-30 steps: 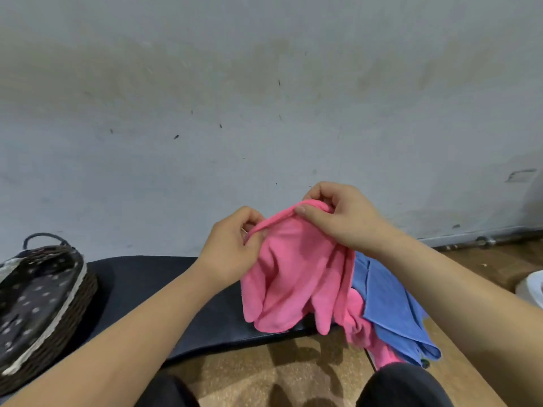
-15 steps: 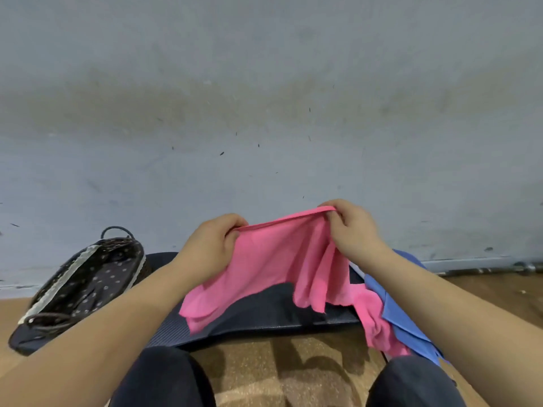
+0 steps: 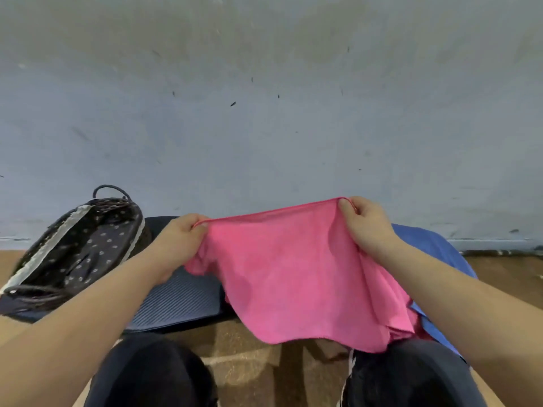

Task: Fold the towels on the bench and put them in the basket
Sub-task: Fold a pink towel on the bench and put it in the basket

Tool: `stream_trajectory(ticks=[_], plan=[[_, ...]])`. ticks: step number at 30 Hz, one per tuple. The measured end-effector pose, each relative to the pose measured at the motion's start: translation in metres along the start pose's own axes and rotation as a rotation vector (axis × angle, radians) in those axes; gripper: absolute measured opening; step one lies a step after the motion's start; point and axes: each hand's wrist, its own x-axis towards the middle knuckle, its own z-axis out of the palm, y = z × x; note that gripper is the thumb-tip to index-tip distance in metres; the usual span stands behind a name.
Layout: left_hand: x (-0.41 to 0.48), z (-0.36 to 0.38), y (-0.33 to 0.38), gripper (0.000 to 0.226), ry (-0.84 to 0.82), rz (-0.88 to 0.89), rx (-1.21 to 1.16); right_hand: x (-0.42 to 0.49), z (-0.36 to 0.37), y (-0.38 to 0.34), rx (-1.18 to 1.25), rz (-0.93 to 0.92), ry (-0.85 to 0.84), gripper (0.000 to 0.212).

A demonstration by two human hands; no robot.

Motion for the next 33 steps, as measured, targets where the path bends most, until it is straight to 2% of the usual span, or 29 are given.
stream_trajectory(ticks=[3,6,9,13,15,17,19,22,24,26,28,29,33], plan=[[0.024,-0.007,-0.012,0.022,-0.062,-0.107,0.095,0.031,0.034,0.015,-0.051,0.051,-0.050,0.046],[0.058,-0.022,-0.021,0.017,-0.149,-0.180,0.276,0.067,0.062,0.029,-0.242,0.152,-0.262,0.054],[0.099,-0.027,-0.035,0.017,-0.116,-0.198,0.447,0.099,0.087,0.039,-0.409,0.195,-0.392,0.051],[0.142,-0.010,-0.075,0.023,0.104,-0.158,0.461,0.130,0.132,0.061,-0.444,0.155,-0.333,0.042],[0.146,-0.002,-0.091,0.045,0.146,-0.166,0.444,0.132,0.150,0.072,-0.439,0.151,-0.274,0.032],[0.142,0.008,-0.099,0.058,0.161,-0.095,0.471,0.122,0.157,0.076,-0.480,0.119,-0.230,0.042],[0.129,0.020,-0.099,0.056,0.120,-0.035,0.507,0.104,0.160,0.076,-0.486,-0.014,-0.220,0.046],[0.101,0.042,-0.097,0.046,-0.029,-0.034,0.611,0.064,0.163,0.066,-0.360,-0.147,-0.337,0.039],[0.083,0.054,-0.098,0.054,-0.176,-0.080,0.734,0.032,0.166,0.058,-0.310,-0.182,-0.471,0.035],[0.067,0.063,-0.108,0.071,-0.262,-0.135,0.809,0.003,0.173,0.056,-0.306,-0.182,-0.592,0.046],[0.053,0.067,-0.123,0.088,-0.273,-0.190,0.810,-0.018,0.180,0.059,-0.360,-0.172,-0.671,0.062],[0.047,0.069,-0.132,0.089,-0.274,-0.213,0.805,-0.025,0.183,0.062,-0.390,-0.156,-0.687,0.065],[0.037,0.073,-0.152,0.081,-0.267,-0.248,0.807,-0.044,0.187,0.083,-0.476,-0.193,-0.689,0.065]])
